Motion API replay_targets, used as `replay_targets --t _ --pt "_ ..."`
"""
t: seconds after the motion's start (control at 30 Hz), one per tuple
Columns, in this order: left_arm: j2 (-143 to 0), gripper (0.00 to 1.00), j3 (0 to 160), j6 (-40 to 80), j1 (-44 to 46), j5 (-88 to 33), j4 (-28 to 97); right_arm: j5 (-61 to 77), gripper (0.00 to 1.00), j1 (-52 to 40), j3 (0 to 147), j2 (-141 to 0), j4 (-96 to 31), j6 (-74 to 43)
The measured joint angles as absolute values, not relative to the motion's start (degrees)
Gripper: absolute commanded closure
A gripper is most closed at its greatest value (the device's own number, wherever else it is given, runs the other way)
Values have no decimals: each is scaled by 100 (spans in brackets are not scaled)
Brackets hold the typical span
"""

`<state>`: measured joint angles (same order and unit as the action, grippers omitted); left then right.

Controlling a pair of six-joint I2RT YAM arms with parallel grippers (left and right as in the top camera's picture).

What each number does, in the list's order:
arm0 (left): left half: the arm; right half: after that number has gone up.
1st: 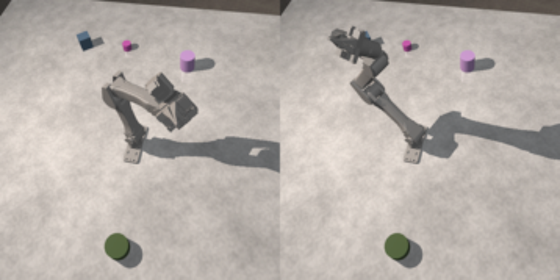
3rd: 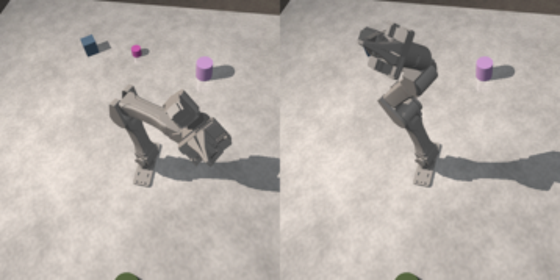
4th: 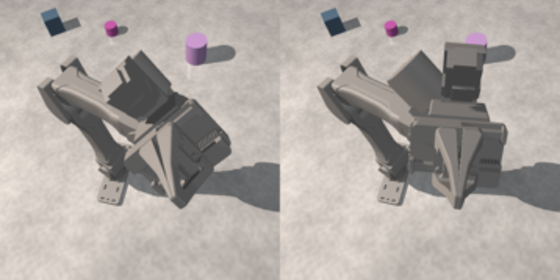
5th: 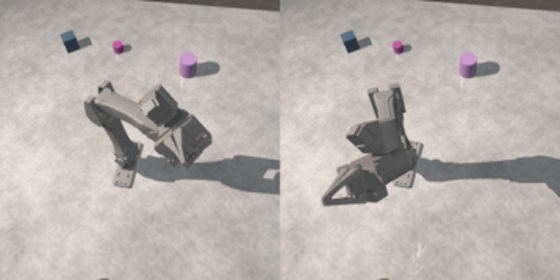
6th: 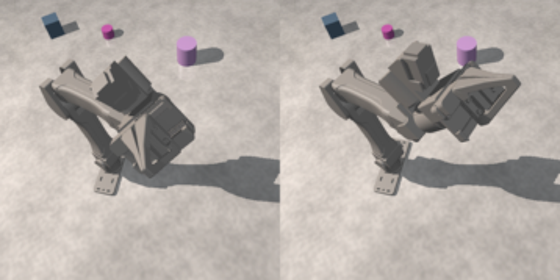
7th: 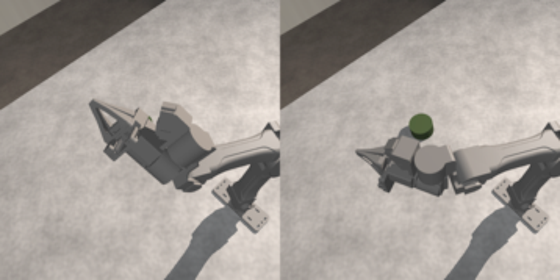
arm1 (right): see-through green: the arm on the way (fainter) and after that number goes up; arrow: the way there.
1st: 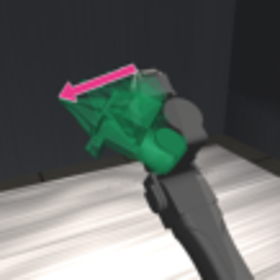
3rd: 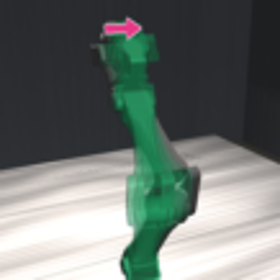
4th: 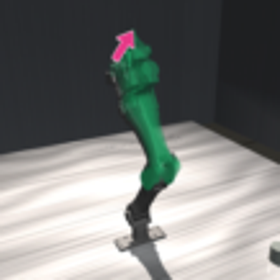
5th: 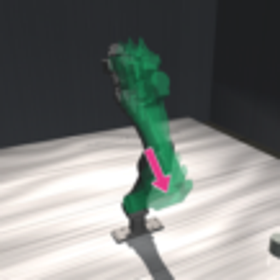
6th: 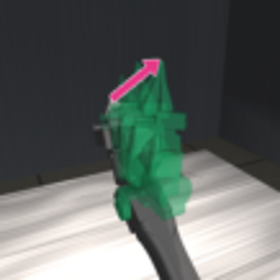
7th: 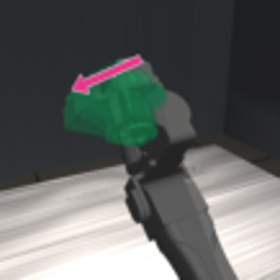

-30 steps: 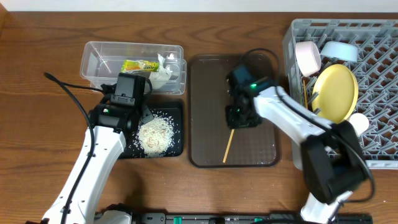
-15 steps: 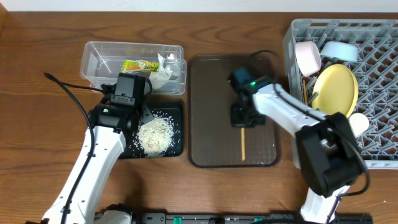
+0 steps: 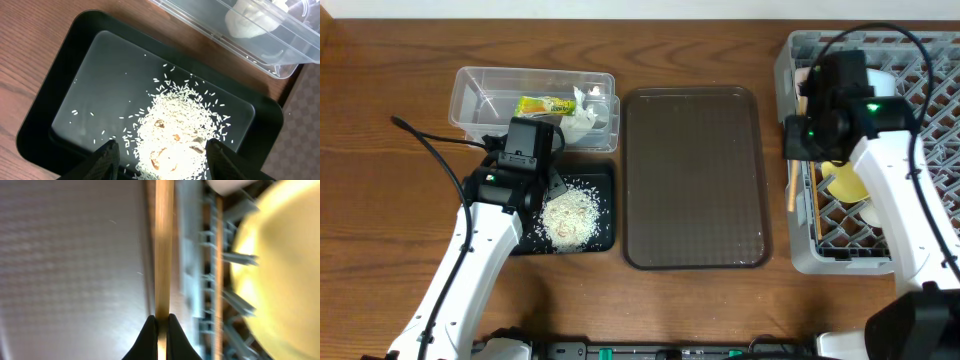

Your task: Sort waste into correct bins and load items into the dishwasher rack

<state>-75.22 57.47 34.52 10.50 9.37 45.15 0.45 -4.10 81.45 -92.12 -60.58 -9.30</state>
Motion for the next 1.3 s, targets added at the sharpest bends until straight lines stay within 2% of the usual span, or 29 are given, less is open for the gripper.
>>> replay_targets --t 0.2,0.23,0.27,0.33,0.43,0.63,0.77,0.9,1.07,1.3 --pt "-7522 42 5747 3454 1050 937 4515 36 98 86 7800 -9389 -6123 -534" --pt "-7522 41 5747 3454 1050 939 4515 36 94 154 7725 -9421 -6082 -508" --pt "-7522 36 5747 3454 1050 937 4517 19 86 185 7679 -9452 -6055 -491" --pt "-7522 29 5747 3439 1050 939 4517 23 78 239 7644 -9520 -5964 -462" --pt "-7522 26 5747 3459 1050 910 4517 21 67 272 7634 -9546 -5734 -381" --pt "-7522 25 5747 3336 1050 829 4425 110 66 270 7634 -9542 -5207 -362" --pt "-7522 25 5747 2869 1050 779 4053 471 61 270 7634 -9520 -4530 -360" --pt "-7522 24 5747 2353 1050 624 3789 823 60 270 7634 -9485 -4091 -298" --pt "-7522 20 5846 1846 1050 381 4010 982 56 270 7634 -9465 -4254 -305" --pt "-7286 20 5959 1616 1050 172 4836 878 52 270 7575 -9061 -4840 -556"
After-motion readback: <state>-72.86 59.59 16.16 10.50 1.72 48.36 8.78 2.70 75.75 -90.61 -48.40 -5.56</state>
